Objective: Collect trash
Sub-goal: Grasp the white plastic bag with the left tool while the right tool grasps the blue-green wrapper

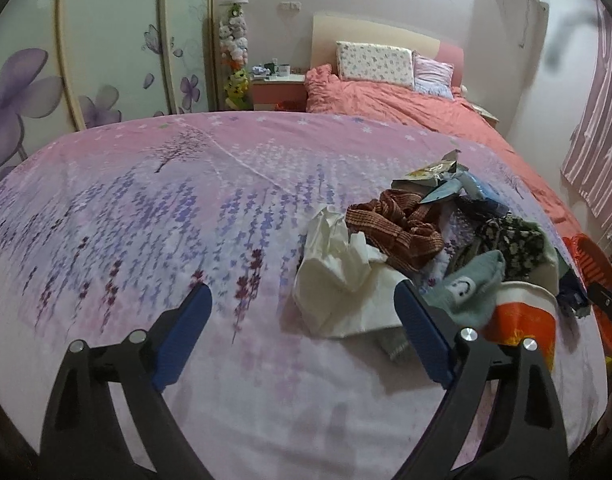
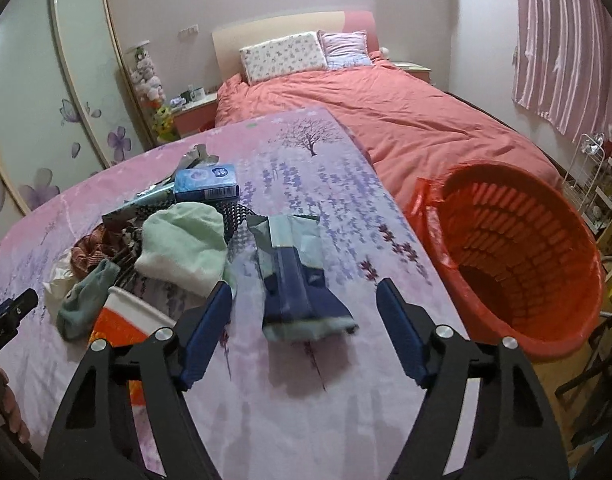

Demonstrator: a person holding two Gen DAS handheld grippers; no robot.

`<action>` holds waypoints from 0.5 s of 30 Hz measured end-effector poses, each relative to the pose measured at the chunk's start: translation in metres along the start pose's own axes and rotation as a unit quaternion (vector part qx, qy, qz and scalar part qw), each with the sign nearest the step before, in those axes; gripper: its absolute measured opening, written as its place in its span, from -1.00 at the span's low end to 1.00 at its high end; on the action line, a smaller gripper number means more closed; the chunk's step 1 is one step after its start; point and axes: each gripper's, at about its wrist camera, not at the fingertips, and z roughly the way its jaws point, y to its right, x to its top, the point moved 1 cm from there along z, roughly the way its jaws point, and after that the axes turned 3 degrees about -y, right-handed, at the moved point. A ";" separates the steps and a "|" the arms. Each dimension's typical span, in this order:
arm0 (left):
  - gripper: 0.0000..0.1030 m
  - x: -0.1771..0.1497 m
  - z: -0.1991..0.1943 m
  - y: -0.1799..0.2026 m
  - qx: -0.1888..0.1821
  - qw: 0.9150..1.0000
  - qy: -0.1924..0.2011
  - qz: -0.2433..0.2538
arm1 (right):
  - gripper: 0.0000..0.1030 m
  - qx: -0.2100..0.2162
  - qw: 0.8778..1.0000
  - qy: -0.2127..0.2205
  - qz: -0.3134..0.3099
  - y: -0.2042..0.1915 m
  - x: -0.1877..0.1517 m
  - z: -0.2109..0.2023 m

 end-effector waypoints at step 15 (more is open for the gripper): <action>0.31 0.014 0.055 0.012 0.006 0.998 -0.050 0.024 | -0.22 -0.002 0.998 -0.056 0.006 0.001 0.004 0.042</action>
